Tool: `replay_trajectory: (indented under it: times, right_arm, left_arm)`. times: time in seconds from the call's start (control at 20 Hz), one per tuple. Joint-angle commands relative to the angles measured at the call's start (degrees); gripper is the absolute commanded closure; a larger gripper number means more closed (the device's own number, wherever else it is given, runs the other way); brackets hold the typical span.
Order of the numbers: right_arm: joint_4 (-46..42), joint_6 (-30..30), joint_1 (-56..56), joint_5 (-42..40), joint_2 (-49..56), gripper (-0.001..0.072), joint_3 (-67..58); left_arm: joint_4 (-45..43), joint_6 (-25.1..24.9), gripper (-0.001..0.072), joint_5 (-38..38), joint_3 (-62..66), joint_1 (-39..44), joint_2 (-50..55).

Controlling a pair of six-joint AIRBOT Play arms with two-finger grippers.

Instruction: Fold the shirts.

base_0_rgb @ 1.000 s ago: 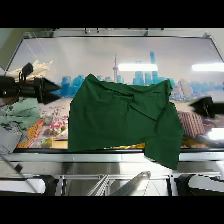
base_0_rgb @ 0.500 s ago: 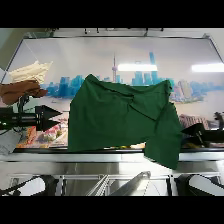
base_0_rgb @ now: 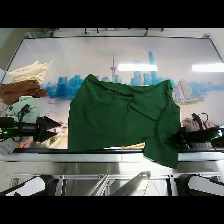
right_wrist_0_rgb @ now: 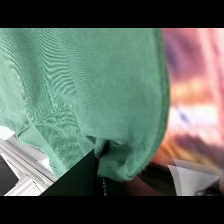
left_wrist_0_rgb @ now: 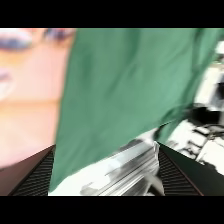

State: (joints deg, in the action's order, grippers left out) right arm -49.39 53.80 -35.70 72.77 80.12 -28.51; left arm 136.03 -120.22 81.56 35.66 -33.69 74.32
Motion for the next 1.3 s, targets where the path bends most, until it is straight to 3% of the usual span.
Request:
replay_trajectory:
  times: [0.0,0.45,0.5,0.6,0.65,0.75,0.85,1.0,1.1,1.2,1.25]
  right_arm:
    - [1.40,-0.66,0.44,-3.21,0.26,0.0692,-0.31]
    - [4.48,-1.18,0.46,-2.25,0.24,0.0692,-0.66]
    - [5.07,-1.22,0.46,-2.21,0.24,0.0692,-0.68]
    - [6.16,-1.84,0.46,-1.33,0.24,0.0692,-0.68]
    - [6.16,-1.84,0.46,-0.70,0.24,0.0692,-0.68]
    - [6.97,-1.79,0.46,0.81,0.09,0.0692,-0.68]
    - [15.43,-4.46,0.48,5.99,-0.61,0.0692,-0.92]
    - [38.25,-12.79,0.55,23.80,-6.21,0.0692,-1.46]
    - [55.76,-13.20,0.39,33.24,-14.43,0.0692,-1.99]
    - [68.32,-11.34,-0.02,32.72,-25.64,0.0692,-5.75]
    - [73.75,-11.37,-0.57,32.24,-30.95,0.0692,-8.61]
  left_arm:
    - [-10.51,5.84,0.0004,-1.40,-0.15,2.75,-0.04]
    - [-8.68,8.81,0.0015,-2.91,-0.13,19.21,11.72]
    - [-6.54,8.09,0.0099,-2.97,-0.02,20.61,13.46]
    - [-2.12,3.74,0.0647,-3.10,0.94,22.99,16.20]
    - [-0.52,2.34,0.0691,-2.78,1.53,23.93,17.00]
    - [2.23,-0.28,0.0691,0.28,3.06,25.27,17.40]
    - [6.27,-2.86,0.0690,4.55,4.52,25.35,15.02]
    - [15.23,-5.62,0.0690,9.84,7.21,23.52,6.05]
    - [24.30,-6.78,0.0689,15.74,11.17,21.20,-1.68]
    - [35.69,-7.23,0.0689,20.52,17.88,18.21,-10.23]
    - [35.32,-6.34,0.0689,20.09,23.45,16.17,-14.95]
